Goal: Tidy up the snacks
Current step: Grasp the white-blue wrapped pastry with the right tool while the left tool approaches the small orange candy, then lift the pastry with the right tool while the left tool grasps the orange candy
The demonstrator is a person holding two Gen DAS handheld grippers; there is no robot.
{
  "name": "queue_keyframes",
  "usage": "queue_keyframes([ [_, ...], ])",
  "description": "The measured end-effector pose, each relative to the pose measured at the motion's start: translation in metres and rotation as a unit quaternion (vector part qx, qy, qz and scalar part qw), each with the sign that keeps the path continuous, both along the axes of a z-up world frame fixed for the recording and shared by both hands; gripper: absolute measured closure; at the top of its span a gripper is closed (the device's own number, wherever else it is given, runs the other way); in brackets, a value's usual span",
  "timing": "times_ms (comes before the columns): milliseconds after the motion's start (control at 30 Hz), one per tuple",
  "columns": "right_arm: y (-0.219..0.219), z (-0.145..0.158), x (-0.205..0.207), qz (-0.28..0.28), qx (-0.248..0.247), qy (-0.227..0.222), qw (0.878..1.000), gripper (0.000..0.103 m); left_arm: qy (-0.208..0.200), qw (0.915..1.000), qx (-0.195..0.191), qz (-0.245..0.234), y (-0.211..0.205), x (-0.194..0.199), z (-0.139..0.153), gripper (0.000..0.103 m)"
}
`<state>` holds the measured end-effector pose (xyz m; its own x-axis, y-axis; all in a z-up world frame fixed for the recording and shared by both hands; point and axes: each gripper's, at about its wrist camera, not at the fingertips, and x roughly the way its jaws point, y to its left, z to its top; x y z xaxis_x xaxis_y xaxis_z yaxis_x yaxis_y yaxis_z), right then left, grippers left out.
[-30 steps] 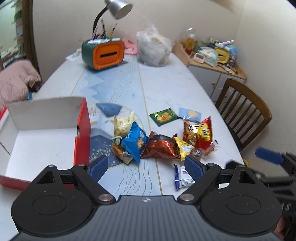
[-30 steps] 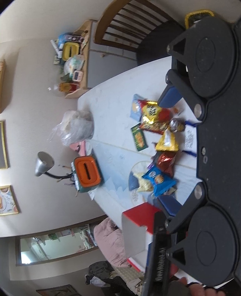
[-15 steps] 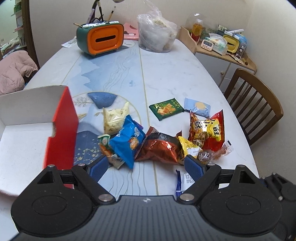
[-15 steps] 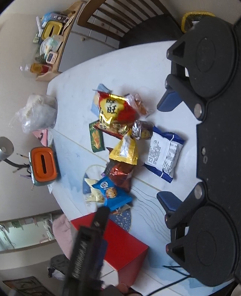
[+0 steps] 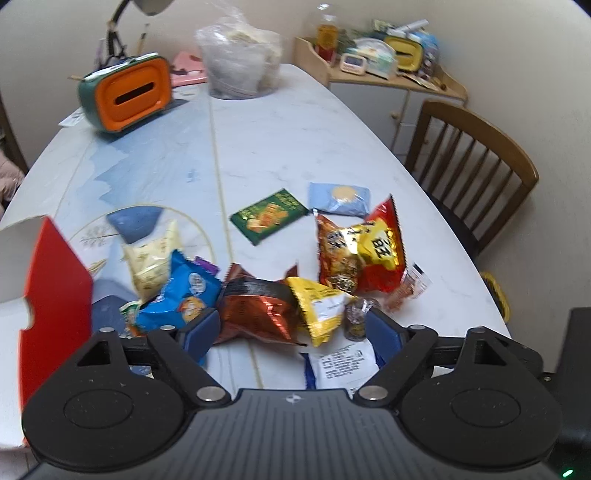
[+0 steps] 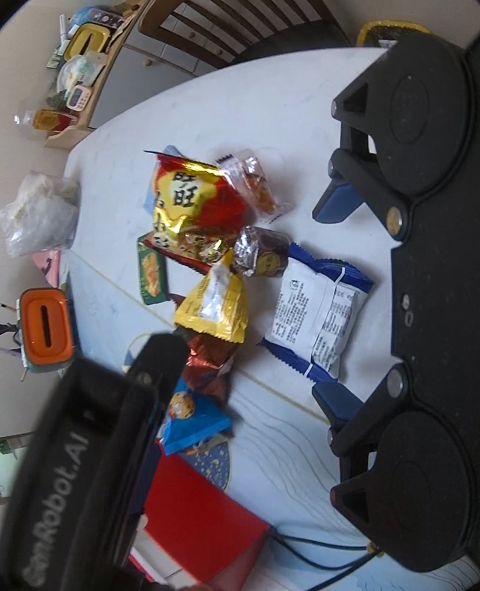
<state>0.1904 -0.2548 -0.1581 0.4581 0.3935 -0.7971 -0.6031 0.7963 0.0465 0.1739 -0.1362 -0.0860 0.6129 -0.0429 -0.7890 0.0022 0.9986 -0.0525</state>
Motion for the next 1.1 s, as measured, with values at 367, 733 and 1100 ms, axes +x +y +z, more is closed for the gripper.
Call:
queue_keyframes([
  [367, 0.016, -0.015, 0.002, 0.025, -0.013, -0.013, 1.0, 0.013, -0.015, 0.9985, 0.025, -0.047, -0.01, 0.006, -0.006, 0.024],
  [733, 0.019, -0.019, -0.006, 0.04, -0.016, -0.029, 0.999, 0.027, -0.009, 0.9972, 0.024, -0.07, -0.016, 0.006, -0.008, 0.026],
  [1100, -0.031, -0.012, -0.007, 0.025, -0.012, -0.027, 0.999, 0.043, 0.002, 0.9951, 0.008, -0.099, -0.054, 0.015, -0.018, 0.034],
])
